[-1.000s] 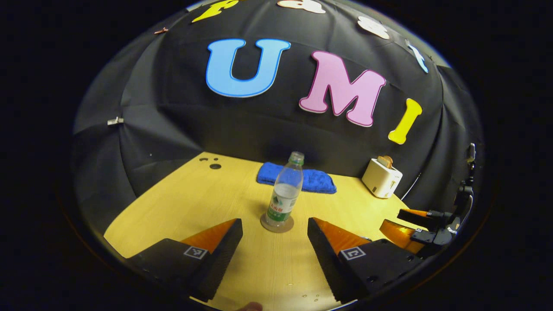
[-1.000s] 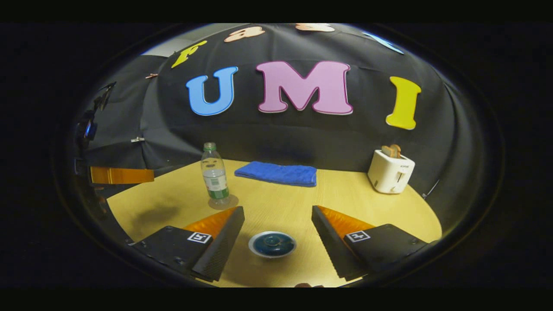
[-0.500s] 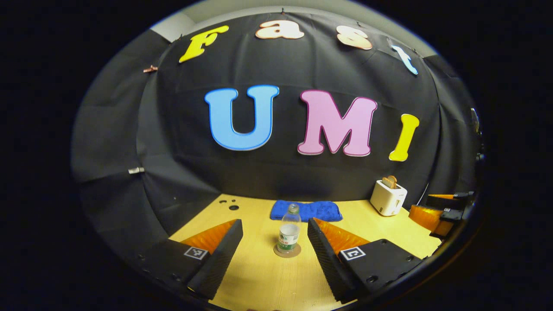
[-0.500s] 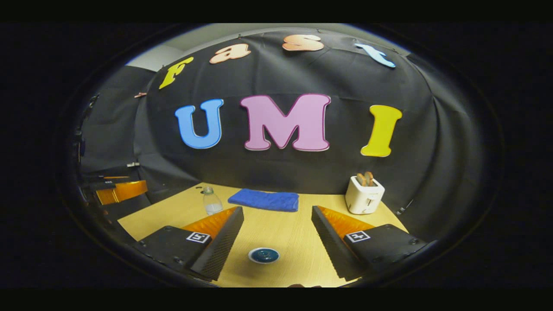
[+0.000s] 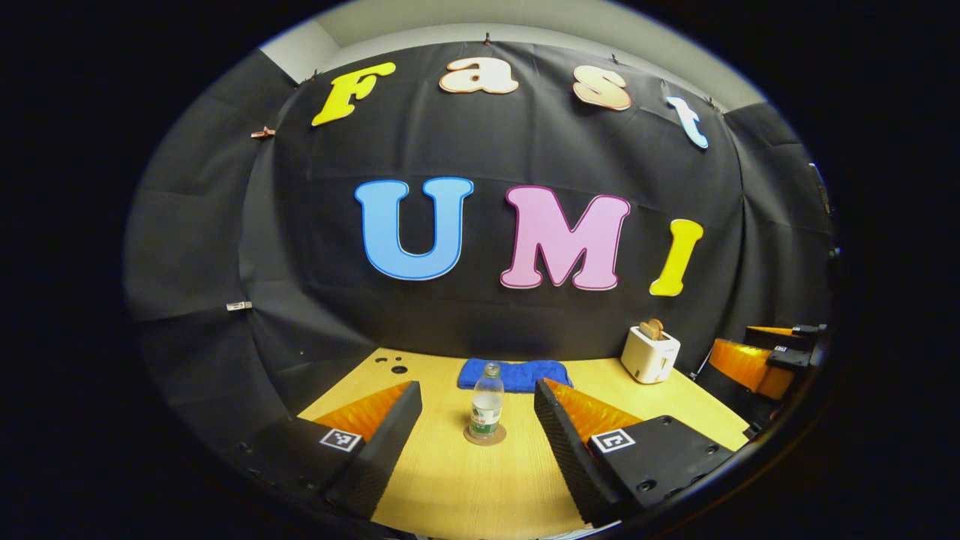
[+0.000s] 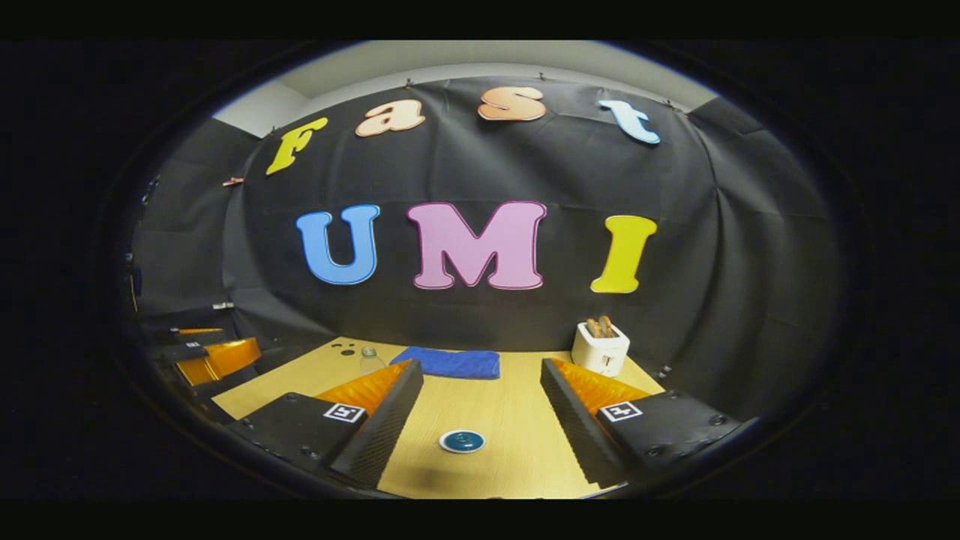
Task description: Open the teacup lid with one hand, grasp the water bottle and pour water into the teacup with the other hand; after pouring, place the water bottle on the coaster and then close the teacup lid.
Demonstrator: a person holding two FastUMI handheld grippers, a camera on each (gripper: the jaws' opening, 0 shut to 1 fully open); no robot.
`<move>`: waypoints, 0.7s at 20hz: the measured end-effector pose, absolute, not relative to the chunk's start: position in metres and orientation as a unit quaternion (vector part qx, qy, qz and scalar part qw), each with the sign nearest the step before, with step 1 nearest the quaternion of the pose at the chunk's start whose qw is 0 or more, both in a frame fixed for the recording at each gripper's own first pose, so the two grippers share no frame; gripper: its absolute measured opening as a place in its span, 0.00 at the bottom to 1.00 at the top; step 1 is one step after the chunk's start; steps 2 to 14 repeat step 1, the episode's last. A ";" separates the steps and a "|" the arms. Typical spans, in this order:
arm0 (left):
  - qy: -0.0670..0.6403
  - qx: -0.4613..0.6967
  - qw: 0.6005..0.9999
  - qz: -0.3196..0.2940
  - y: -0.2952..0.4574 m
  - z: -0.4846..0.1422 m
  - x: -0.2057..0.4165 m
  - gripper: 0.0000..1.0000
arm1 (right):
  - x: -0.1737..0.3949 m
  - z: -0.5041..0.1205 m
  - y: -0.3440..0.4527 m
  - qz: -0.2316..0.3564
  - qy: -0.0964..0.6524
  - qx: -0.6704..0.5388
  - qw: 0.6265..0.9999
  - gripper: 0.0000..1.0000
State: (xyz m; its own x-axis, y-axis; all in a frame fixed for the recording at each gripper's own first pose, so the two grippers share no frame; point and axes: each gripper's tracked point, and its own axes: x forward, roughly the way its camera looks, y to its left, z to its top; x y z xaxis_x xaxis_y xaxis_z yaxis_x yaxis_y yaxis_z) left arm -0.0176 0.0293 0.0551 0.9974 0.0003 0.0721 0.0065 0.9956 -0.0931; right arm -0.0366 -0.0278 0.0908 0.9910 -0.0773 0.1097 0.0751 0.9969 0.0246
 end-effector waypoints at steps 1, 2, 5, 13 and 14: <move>-0.024 -0.050 0.998 -0.003 0.034 0.048 -0.020 0.95 | -0.037 0.087 -0.020 -0.036 -0.049 0.020 0.998 0.95; -0.024 -0.050 0.998 -0.003 0.034 0.048 -0.020 0.95 | -0.037 0.087 -0.020 -0.036 -0.049 0.020 0.998 0.95; -0.024 -0.050 0.998 -0.003 0.034 0.048 -0.020 0.95 | -0.037 0.087 -0.020 -0.036 -0.049 0.020 0.998 0.95; -0.024 -0.050 0.998 -0.003 0.034 0.048 -0.020 0.95 | -0.037 0.087 -0.020 -0.036 -0.049 0.020 0.998 0.95; -0.024 -0.050 0.998 -0.003 0.034 0.048 -0.020 0.95 | -0.037 0.087 -0.020 -0.036 -0.049 0.020 0.998 0.95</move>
